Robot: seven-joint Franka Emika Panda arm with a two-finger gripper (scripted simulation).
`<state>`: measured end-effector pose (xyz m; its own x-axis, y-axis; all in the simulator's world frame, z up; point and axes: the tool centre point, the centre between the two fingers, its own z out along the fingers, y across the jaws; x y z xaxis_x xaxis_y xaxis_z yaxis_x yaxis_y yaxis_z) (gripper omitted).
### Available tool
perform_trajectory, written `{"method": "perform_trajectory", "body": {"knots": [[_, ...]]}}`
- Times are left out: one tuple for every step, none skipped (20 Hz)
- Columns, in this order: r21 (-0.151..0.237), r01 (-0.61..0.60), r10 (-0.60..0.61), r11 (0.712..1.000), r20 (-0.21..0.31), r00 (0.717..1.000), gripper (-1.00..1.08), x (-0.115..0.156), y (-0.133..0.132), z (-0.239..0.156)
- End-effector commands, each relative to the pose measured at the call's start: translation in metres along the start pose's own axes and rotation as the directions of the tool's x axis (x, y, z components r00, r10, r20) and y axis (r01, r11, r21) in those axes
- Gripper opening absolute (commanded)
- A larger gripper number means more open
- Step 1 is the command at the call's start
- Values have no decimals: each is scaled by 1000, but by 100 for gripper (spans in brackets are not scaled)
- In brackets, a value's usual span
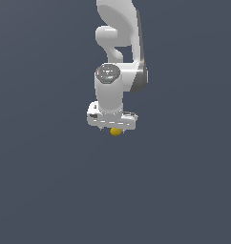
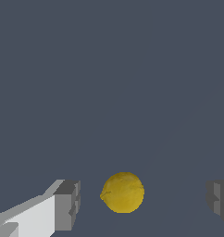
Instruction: Pick up the object and move it to a goal position.
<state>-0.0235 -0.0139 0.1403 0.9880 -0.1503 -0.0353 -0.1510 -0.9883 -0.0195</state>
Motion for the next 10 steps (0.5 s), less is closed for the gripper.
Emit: {"method": "perform_trajectory", "body": {"knots": [[-1,-49,49,999,-3,999,100,-5,-1,6],[-1,-72,72,997,-4,997,100,-7,-2,9],[-1,-96,96,995,-5,995,100,-10,-2,12],[-2,-121,121,993,-7,993,100,-13,-2,15],[-2,-146,146,989,-8,989,100,-15,-3,18],[-2,-172,172,985,-10,985,100,-18,-3,21],[-2,-197,197,980,-11,980,100,-21,-3,24],[-2,-223,223,975,-13,975,100,-24,-4,27],[-2,-248,248,969,-15,969,100,-27,-4,30],[-2,-273,273,962,-17,962,100,-30,-4,33]]}}
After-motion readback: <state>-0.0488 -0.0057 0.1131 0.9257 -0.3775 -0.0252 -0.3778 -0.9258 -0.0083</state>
